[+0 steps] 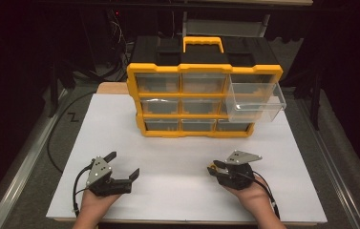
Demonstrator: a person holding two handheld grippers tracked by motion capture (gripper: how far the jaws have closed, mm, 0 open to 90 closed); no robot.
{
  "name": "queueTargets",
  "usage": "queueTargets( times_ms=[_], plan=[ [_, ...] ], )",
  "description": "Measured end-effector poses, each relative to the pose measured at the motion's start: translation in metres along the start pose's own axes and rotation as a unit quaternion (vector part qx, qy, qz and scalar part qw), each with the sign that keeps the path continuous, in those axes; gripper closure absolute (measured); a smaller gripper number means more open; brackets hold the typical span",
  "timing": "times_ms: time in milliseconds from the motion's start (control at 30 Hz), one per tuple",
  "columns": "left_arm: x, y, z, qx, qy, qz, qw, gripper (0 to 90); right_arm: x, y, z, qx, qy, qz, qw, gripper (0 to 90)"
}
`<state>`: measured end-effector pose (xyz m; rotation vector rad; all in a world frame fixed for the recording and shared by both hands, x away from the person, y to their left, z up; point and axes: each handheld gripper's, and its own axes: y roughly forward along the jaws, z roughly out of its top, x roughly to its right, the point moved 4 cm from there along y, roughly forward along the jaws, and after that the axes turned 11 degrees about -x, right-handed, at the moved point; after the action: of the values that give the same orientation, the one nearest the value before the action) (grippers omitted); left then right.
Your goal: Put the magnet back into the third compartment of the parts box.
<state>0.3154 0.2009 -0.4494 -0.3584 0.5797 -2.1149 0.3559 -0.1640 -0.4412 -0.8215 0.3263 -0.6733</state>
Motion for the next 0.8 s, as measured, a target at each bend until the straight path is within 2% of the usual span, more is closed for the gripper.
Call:
queueTargets(
  times_ms=[267,367,533,600,800],
  plan=[
    [0.000,0.000,0.000,0.000,0.001,-0.001,1.0000,0.1,0.009,-0.010,-0.013,0.000,0.011,-0.007,0.9999,64.8],
    [0.001,0.000,0.000,0.002,0.000,-0.002,1.0000,0.1,0.013,-0.018,-0.026,-0.002,0.015,-0.016,0.9997,64.8],
    [0.001,0.000,0.000,0.003,0.000,-0.002,1.0000,0.1,0.019,-0.026,-0.038,-0.003,0.026,-0.020,0.9995,64.8],
    [0.001,0.000,0.000,0.003,-0.001,-0.002,1.0000,0.1,0.022,-0.031,-0.039,0.006,0.035,-0.019,0.9992,64.8],
    [0.001,0.000,0.000,0.003,-0.004,-0.003,1.0000,0.1,0.023,-0.031,-0.039,0.004,0.030,-0.027,0.9992,64.8]
  ],
)
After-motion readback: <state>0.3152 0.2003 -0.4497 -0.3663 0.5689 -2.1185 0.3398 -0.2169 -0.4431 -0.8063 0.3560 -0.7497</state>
